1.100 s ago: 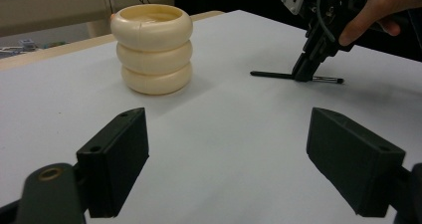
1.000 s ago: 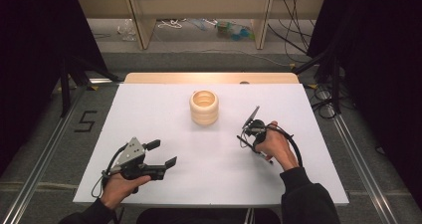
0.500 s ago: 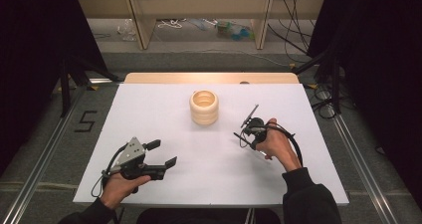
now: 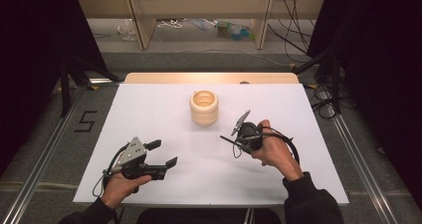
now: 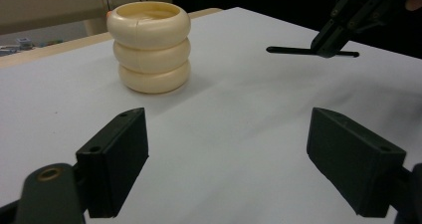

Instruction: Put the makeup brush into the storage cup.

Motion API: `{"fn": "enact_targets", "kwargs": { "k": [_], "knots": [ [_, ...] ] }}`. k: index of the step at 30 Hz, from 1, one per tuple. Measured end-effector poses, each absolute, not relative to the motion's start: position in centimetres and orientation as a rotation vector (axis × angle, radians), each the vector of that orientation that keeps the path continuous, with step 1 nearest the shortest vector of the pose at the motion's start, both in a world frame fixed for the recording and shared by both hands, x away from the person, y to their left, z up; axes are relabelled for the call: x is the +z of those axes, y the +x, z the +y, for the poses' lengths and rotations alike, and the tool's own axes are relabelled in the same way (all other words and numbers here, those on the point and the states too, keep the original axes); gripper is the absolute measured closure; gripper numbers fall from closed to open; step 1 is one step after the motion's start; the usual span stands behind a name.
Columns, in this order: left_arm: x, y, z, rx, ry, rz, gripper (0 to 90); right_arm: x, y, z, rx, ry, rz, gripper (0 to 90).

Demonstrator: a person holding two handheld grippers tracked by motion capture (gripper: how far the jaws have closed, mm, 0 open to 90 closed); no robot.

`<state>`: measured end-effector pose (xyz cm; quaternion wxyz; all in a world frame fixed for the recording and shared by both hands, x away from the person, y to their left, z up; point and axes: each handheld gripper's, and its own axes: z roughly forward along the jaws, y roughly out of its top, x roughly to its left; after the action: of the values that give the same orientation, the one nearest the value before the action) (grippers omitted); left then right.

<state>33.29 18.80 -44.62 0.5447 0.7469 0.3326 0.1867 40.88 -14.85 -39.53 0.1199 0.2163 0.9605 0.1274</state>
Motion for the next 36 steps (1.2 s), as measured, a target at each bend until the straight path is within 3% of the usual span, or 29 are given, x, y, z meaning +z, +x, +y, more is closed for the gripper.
{"fn": "enact_targets", "kwargs": {
  "k": [12,36],
  "knots": [
    [-44.8,33.4,18.3,0.421,1.796,0.782,18.5,-38.9,38.4,-11.6,0.375,0.364,2.834,84.0],
    [-45.1,32.1,15.0,0.345,1.962,0.582,22.6,-39.3,35.6,-8.0,0.323,0.108,2.912,84.0]
  ]
}}
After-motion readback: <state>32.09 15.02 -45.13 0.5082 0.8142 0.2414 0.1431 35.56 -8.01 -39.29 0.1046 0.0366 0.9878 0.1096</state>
